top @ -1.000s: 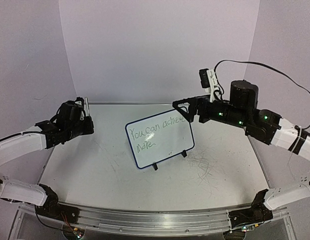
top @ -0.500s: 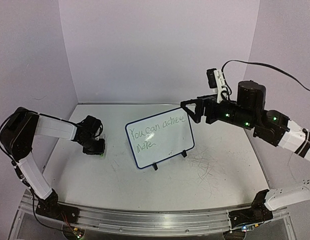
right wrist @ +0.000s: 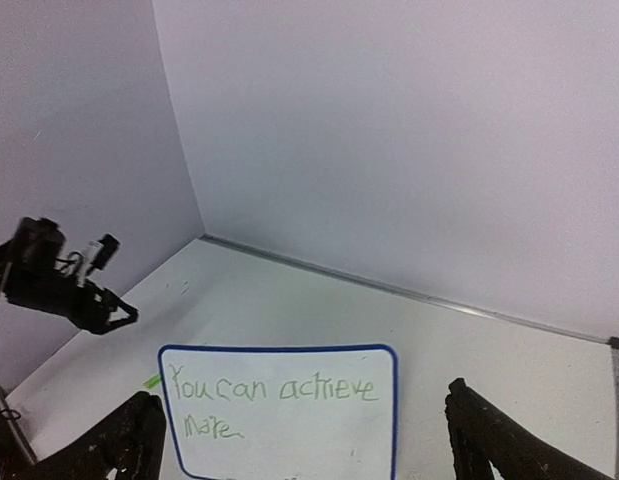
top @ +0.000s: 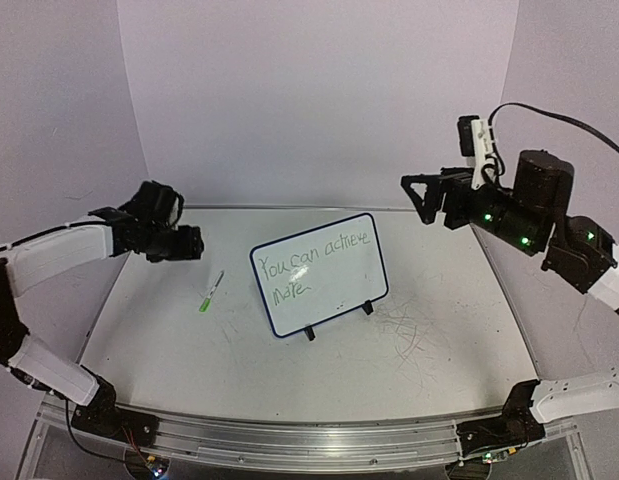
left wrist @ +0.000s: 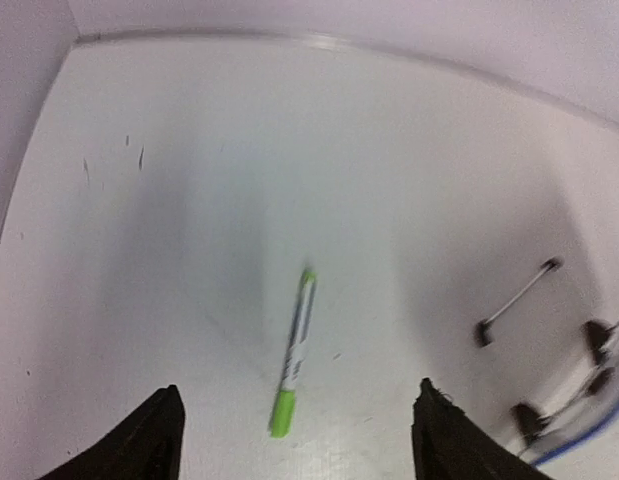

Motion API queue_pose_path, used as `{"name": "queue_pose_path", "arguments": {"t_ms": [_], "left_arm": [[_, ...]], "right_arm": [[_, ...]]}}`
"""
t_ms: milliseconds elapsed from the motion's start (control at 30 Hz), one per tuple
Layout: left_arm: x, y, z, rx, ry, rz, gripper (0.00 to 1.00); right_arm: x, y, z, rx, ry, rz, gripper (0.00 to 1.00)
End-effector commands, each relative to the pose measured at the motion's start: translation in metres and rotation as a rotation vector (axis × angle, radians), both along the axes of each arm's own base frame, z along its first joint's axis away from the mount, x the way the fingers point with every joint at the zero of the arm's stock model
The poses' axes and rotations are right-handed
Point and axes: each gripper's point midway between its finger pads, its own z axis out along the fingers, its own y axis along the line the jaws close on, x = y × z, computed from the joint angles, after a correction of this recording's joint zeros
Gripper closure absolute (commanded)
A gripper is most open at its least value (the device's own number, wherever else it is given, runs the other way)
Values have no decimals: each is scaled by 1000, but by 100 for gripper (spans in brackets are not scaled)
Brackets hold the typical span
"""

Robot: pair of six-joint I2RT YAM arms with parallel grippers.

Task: Write a sentence on the whiteboard
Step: Reset both arms

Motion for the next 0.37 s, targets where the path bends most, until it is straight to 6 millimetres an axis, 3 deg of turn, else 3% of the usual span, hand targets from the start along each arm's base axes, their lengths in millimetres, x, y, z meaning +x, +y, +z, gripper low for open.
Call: {"name": "queue_pose_path", "arguments": {"t_ms": [0, 133, 200, 333], "left_arm": [[-6, -8, 199, -178, -463, -105, 14], [-49, -11, 318, -305, -792, -237, 10], [-78, -6, 365, -360, -955, -281, 6], [-109, 0, 405, -397, -1091, -331, 4]], "right_arm": [[-12, -70, 76, 42, -194, -231, 2], [-23, -105, 108, 81, -260, -341, 2], [-27, -117, 118, 116, -283, -377, 2], [-33, -127, 125, 176, -301, -394, 2]]}}
